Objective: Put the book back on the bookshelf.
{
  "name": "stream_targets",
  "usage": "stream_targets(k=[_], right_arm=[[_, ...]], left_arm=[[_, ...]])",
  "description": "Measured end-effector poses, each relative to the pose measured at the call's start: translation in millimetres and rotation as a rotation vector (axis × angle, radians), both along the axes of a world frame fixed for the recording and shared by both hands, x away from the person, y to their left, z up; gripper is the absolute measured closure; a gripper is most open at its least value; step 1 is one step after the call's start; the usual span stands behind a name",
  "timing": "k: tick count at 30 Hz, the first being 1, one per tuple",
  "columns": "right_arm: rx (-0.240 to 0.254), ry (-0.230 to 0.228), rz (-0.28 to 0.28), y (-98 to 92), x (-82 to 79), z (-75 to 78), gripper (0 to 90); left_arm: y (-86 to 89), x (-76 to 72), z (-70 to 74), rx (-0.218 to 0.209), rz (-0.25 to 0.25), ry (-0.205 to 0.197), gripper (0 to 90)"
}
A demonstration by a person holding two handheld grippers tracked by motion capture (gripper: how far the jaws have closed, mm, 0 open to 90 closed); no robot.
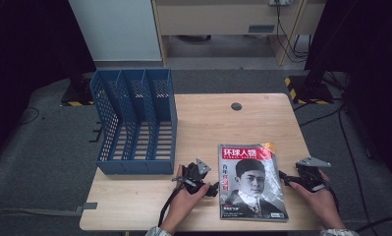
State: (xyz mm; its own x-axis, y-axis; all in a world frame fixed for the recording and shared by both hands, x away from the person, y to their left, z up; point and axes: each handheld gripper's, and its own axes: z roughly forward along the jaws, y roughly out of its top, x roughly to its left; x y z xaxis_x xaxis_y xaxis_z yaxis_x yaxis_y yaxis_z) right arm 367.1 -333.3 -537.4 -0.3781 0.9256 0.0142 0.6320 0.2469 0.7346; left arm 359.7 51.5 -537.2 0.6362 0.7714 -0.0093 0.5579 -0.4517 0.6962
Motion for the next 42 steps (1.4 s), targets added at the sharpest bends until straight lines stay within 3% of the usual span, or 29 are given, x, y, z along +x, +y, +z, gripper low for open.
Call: stream_targets(k=[4, 6, 8, 12, 15, 21, 23, 26, 29, 32, 37, 38, 42], right_arm=[[0.021, 0.031, -0.016, 0.4, -0.2, 2.9, 18.4], [0.013, 0.024, -0.026, 0.1, -0.8, 5.9, 19.2], [0.021, 0.023, -0.036, 0.5, -1.0, 8.4, 19.6], [0.029, 0.012, -0.038, 1.0, -1.1, 12.4, 20.0], [0.069, 0.005, -0.011, 7.7, -2.0, 16.5, 19.6], [0.081, 0.018, 0.080, 25.4, -1.8, 14.7, 16.5], [0.066, 0.046, 0.125, 33.9, -0.4, 10.2, 14.1], [0.046, 0.060, 0.146, 37.4, -0.7, 8.3, 13.1], [0.063, 0.078, 0.156, 39.4, -1.1, 7.3, 11.7], [0.058, 0.092, 0.165, 40.9, -0.9, 6.0, 10.4], [0.069, 0.077, 0.176, 41.5, -0.9, 5.1, 12.6], [0.072, 0.075, 0.186, 42.0, -1.6, 5.3, 15.3], [0.078, 0.065, 0.203, 43.6, -2.5, 7.8, 19.8]], left_arm=[[-0.7, -0.5, 2.4, -0.021, -0.002, 0.000, 4.1], [-2.2, -3.3, 7.5, -0.036, 0.005, -0.038, 4.6], [-2.4, -4.2, 9.3, -0.049, 0.003, -0.044, 4.8], [-3.0, -7.5, 11.9, -0.084, -0.001, -0.044, 5.1], [-8.3, -14.7, 16.7, -0.128, -0.018, -0.029, 6.5], [-20.8, -24.6, 19.9, -0.126, -0.069, -0.037, 8.1], [-25.4, -26.3, 19.9, -0.122, -0.086, -0.037, 11.5], [-31.0, -29.1, 17.0, -0.113, -0.092, -0.028, 11.6], [-32.2, -32.5, 17.3, -0.115, -0.092, -0.030, 13.3], [-39.5, -39.1, 16.9, -0.097, -0.125, -0.044, 15.9], [-47.2, -41.7, 11.8, -0.061, -0.139, -0.030, 21.4], [-50.7, -42.9, 9.2, -0.060, -0.147, -0.023, 25.8], [-51.4, -43.7, 8.2, -0.030, -0.153, -0.031, 26.3]])
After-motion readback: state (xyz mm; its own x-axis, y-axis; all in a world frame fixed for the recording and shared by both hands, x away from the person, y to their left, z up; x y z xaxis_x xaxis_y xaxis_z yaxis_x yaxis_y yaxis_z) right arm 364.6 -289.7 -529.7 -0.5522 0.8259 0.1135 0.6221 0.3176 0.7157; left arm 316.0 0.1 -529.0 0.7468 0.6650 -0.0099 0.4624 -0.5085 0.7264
